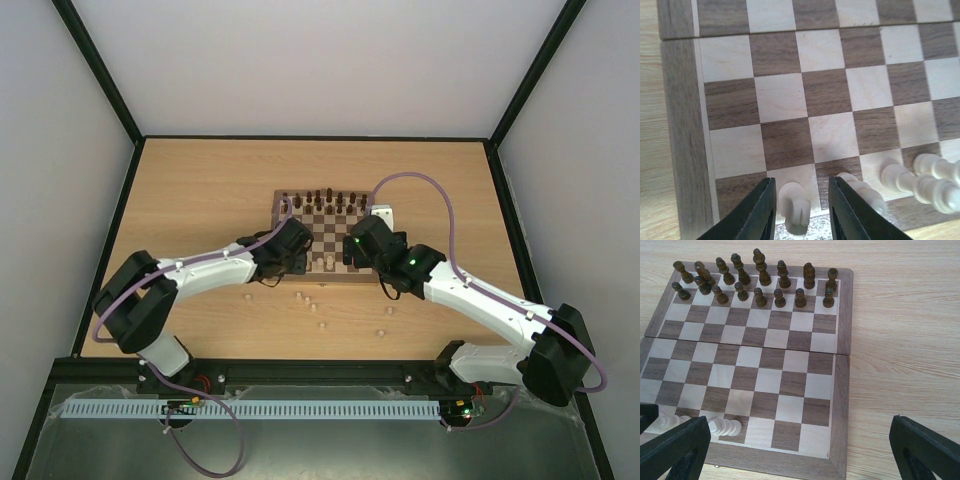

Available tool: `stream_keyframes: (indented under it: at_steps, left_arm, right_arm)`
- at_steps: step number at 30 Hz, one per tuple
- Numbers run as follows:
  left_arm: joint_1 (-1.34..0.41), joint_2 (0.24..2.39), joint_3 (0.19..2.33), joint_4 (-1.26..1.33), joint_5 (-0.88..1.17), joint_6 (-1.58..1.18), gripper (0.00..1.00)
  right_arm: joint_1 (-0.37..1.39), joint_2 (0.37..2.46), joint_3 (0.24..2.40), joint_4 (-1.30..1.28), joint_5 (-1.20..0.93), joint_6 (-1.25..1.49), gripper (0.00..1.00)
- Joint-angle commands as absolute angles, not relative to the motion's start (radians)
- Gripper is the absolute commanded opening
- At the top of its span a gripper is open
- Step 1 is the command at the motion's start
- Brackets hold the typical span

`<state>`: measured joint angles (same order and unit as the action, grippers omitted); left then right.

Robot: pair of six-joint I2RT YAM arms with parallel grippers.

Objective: Set up the chess pieces on the board
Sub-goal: Place the chess piece on the chessboard, then pick up the chess piece at the center of the board.

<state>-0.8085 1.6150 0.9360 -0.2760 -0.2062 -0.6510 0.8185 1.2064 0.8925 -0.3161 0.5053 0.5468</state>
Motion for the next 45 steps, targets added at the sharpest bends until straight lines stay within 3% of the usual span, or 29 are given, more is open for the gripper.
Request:
stream_keyframes:
  at_steps: [1, 9, 14, 16, 18, 26, 45]
  left_arm:
    - [-0.812, 1.528, 0.944, -0.316, -0.220, -0.652, 0.33]
    - [-0.809, 1.383, 0.925, -0.412, -0.309, -0.653, 0.49]
    - [-0.804, 1.282, 0.864, -0.450, -0.327, -0.666, 0.64]
    - [-0.802, 1.238, 0.834, -0.467, -0.333, -0.671, 0.76]
    - [-0.802, 1.191, 0.802, -0.480, -0.330, -0.679, 0.97]
    - [-0.810, 1.032, 0.723, -0.550, -0.328, -0.727, 0.99]
    - [-0.832, 1.083, 0.602, -0.468, -0.266, -0.812, 0.99]
  right_arm:
    - [0.816, 1.211, 0.889, -0.328, 0.519, 0.549, 0.99]
    - [0.816, 1.207, 0.886, -0.327, 0.521, 0.550, 0.99]
    - [0.815, 1.207, 0.885, -0.326, 0.519, 0.551, 0.99]
    - [0.815, 1.206, 0.886, -0.325, 0.521, 0.552, 0.99]
    - [0.816, 1.206, 0.885, -0.325, 0.523, 0.552, 0.99]
    - [0.816, 1.213, 0.886, -0.322, 0.526, 0.555, 0.99]
    - [0.815, 1.185, 0.882, -0.322, 0.507, 0.552, 0.99]
